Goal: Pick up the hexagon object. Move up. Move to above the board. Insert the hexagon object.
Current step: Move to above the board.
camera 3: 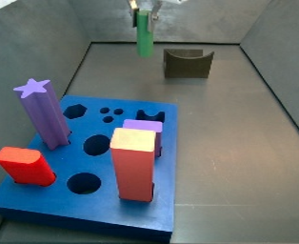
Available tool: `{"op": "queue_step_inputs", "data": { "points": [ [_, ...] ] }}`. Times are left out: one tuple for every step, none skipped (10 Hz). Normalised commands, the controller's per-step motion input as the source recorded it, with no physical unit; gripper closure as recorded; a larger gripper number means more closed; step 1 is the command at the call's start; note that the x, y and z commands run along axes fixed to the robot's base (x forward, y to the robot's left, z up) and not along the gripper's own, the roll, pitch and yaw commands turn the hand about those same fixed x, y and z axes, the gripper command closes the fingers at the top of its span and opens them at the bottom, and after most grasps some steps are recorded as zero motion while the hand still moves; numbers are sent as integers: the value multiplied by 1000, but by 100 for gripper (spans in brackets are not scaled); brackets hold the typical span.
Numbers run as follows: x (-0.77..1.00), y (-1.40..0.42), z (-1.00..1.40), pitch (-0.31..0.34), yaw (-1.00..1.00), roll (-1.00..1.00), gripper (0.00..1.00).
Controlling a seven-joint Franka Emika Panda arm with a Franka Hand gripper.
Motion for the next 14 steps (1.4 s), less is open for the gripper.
{"op": "queue_step_inputs", "data": {
  "points": [
    [-110, -31, 1000, 255, 105, 121, 100],
    [-109, -31, 1000, 257, 105, 121, 100],
    [-91, -30, 1000, 198, 81, 124, 100],
    [-83, -29, 1000, 172, 66, 123, 100],
    [-69, -27, 1000, 129, 42, 116, 100],
    [-62, -26, 1000, 114, 31, 111, 100],
    [-52, -26, 1000, 102, 24, 109, 100],
    [-43, -26, 1000, 98, 21, 107, 100],
    [-31, -27, 1000, 95, 21, 104, 100],
    [-19, -26, 940, 91, 20, 99, 100],
    [-4, -19, 771, 91, 18, 93, 100],
    [4, -12, 601, 95, 16, 87, 100],
    [13, -11, 375, 96, 14, 85, 100],
    [15, -10, 207, 94, 14, 83, 100]
  ]
}}
